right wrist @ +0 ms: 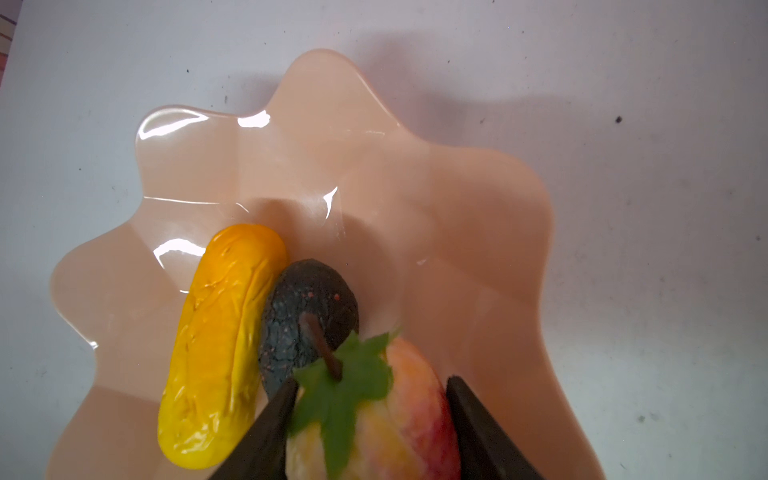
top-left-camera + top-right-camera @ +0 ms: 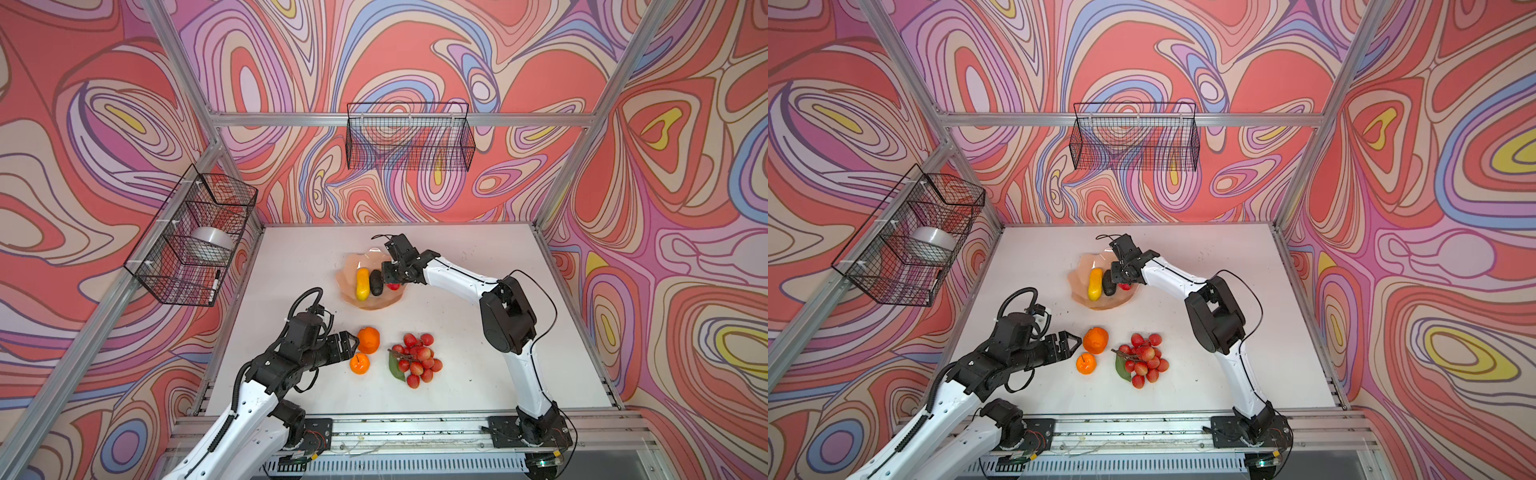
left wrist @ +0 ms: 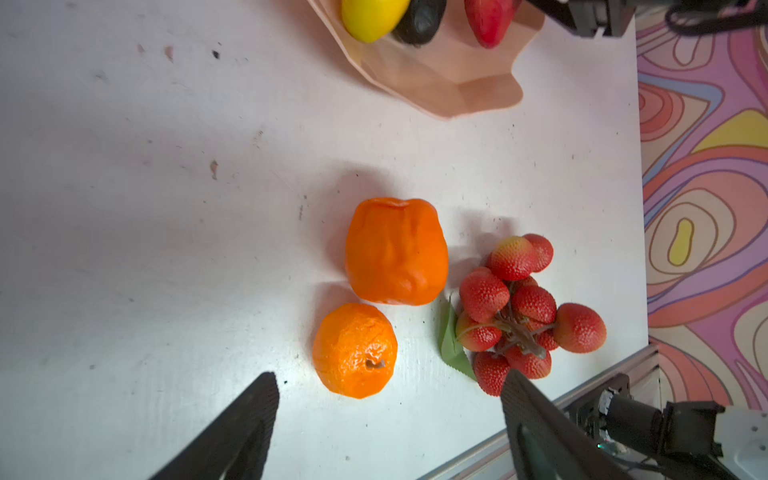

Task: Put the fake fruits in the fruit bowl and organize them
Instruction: 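Place the peach in the bowl beside the avocado with the right gripper, then grasp the small mandarin with the left gripper while the right gripper withdraws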

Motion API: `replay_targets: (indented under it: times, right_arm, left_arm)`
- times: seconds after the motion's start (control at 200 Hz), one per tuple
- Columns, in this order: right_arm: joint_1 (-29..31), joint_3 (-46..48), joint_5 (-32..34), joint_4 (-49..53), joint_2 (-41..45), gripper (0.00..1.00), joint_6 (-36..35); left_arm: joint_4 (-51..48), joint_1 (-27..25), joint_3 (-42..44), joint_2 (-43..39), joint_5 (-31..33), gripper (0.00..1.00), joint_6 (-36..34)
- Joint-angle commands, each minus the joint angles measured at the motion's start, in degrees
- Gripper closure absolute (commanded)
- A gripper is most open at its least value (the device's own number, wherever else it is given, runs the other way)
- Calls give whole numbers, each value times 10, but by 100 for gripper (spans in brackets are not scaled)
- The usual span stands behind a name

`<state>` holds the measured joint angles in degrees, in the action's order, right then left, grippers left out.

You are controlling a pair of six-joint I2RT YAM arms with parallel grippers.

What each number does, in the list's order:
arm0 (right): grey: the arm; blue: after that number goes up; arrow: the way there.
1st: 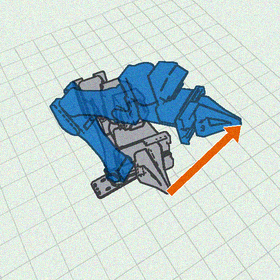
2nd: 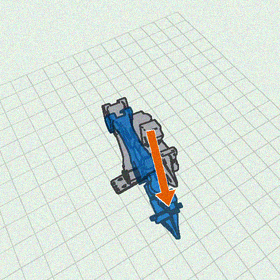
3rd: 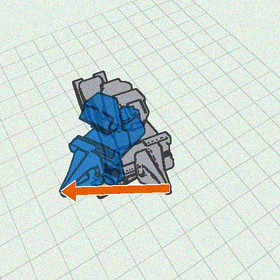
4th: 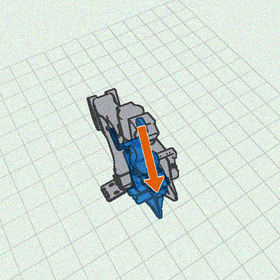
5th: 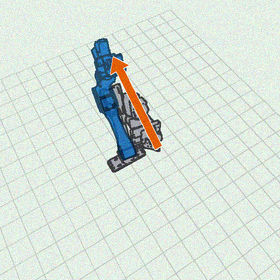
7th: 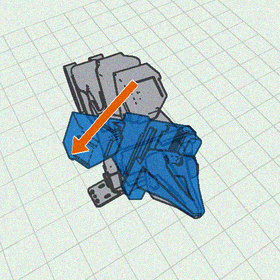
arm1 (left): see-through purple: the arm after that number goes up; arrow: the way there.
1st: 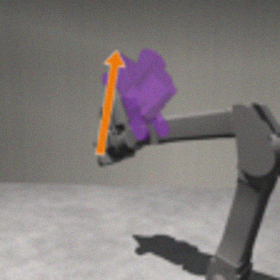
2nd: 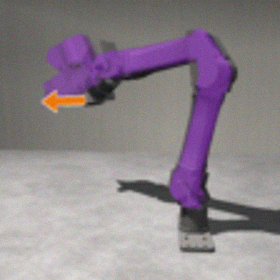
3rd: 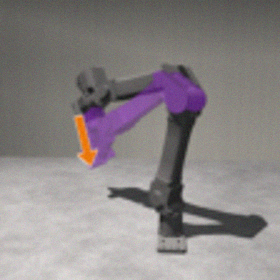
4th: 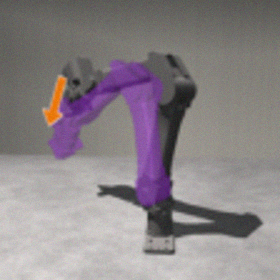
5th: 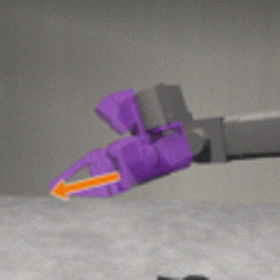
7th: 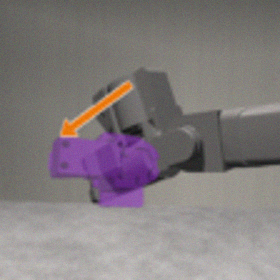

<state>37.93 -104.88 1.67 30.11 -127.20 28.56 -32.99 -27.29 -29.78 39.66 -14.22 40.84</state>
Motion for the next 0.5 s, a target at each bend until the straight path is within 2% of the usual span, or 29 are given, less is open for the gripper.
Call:
replay_targets:
  times: [0.0, 0.135, 0.265, 0.491]
  right_arm:
    - [0, -19, -3, 3, -12, 37, 7]
    - [-9, -12, -10, -9, 13, 32, 15]
    - [-22, 20, -18, -32, 52, 30, 26]
    - [-36, 117, 1, -74, 177, 27, 28]
  left_arm:
    - [18, -37, 24, 18, 26, 15, 30]
    - [15, -68, 29, 29, 41, 15, 24]
    - [34, -77, 39, 36, 32, 15, 20]
    - [79, -99, 43, 96, 29, 15, 2]
